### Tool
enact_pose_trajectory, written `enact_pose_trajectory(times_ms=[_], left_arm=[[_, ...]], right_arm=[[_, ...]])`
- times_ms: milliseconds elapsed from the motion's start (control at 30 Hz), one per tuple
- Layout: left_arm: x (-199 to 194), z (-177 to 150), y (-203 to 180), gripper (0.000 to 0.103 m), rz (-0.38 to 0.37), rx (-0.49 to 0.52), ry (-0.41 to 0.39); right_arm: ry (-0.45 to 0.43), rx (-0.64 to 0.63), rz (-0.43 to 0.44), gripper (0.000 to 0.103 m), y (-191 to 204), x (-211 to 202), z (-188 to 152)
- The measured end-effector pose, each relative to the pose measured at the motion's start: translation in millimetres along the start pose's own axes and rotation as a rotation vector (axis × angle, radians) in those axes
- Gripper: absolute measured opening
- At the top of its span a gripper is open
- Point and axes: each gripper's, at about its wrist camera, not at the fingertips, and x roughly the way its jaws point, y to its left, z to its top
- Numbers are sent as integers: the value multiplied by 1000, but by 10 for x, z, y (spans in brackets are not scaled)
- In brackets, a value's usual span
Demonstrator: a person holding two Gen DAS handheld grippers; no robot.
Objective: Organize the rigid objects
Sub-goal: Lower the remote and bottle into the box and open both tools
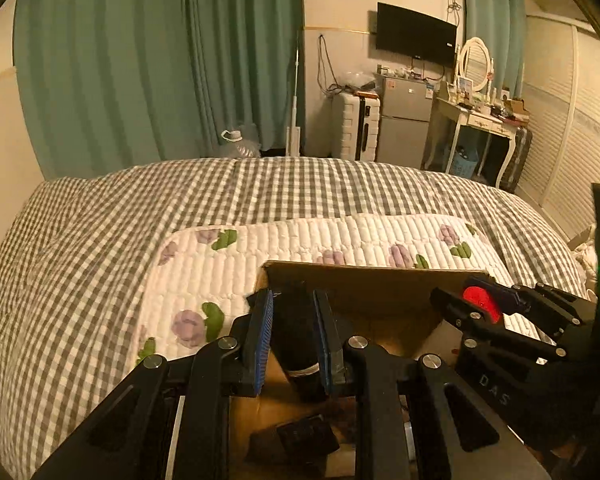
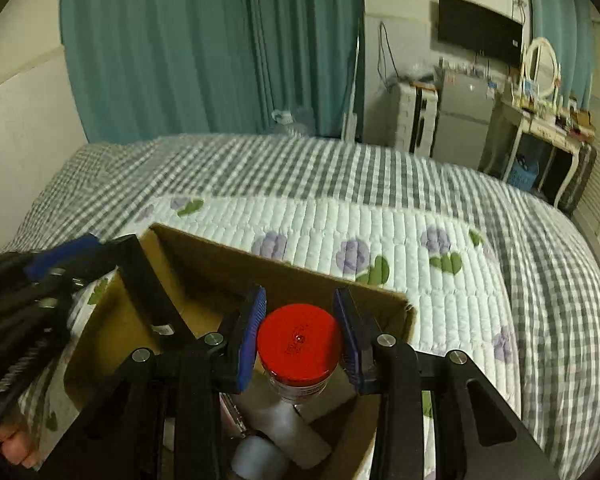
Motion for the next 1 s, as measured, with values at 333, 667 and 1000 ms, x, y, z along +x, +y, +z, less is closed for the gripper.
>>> enact_pose_trajectory(times_ms=[333, 667, 1000], left_arm=[[-468, -1, 46, 21, -1, 20, -33], [-1635, -88, 77, 25, -36, 36, -155], [-2519, -502, 155, 85, -64, 55, -278]], right_arm=[[-61, -1, -81, 76, 82, -560, 213], [-184, 2, -128, 76, 273, -2067, 0], [-263, -20, -233, 87, 579, -3188, -552]])
